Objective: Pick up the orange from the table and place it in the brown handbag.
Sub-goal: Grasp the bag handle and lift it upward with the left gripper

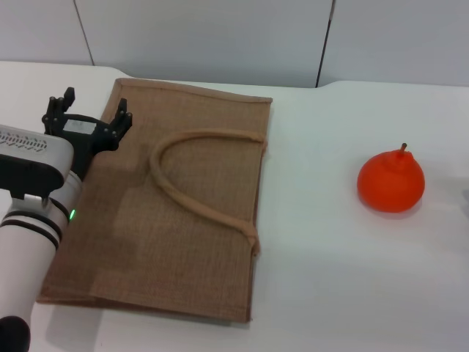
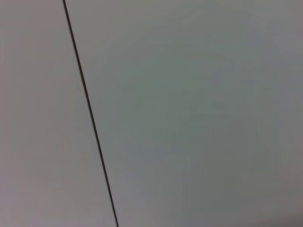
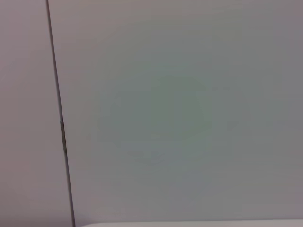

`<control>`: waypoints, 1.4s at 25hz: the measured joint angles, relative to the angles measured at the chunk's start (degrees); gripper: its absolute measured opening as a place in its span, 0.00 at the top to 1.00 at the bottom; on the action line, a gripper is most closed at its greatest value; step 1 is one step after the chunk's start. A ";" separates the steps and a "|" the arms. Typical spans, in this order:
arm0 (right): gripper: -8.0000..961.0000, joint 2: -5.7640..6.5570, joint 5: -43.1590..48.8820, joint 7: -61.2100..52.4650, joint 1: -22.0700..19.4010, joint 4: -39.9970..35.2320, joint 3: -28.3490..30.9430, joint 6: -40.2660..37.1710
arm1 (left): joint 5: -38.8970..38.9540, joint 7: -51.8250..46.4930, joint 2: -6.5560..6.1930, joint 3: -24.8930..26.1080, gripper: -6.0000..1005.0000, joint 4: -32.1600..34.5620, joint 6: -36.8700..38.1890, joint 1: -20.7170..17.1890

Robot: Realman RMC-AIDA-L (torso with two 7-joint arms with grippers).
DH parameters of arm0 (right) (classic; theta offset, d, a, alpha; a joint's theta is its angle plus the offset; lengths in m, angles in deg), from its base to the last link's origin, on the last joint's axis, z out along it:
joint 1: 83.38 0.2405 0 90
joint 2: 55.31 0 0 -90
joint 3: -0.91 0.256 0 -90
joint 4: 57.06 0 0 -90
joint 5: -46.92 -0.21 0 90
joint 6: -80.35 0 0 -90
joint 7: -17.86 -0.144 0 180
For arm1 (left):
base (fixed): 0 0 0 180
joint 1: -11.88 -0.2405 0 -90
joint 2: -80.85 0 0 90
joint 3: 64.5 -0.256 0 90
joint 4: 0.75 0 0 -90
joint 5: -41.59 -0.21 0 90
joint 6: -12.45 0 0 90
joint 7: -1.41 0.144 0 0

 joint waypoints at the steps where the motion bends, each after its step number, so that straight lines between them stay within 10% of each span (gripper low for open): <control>1: 0.08 0.00 0.00 0.01 0.00 0.02 0.00 0.01 | 0.00 -0.01 0.00 0.00 0.13 0.00 0.01 0.03; 25: 0.08 0.00 0.00 0.02 0.56 -0.01 0.09 -0.44 | 0.00 -1.99 -0.08 0.14 0.15 1.21 1.09 0.40; 35: 0.08 0.05 0.00 -0.17 0.88 -0.01 -0.04 -2.40 | -2.01 -3.65 -2.69 0.24 0.16 9.86 -9.91 0.06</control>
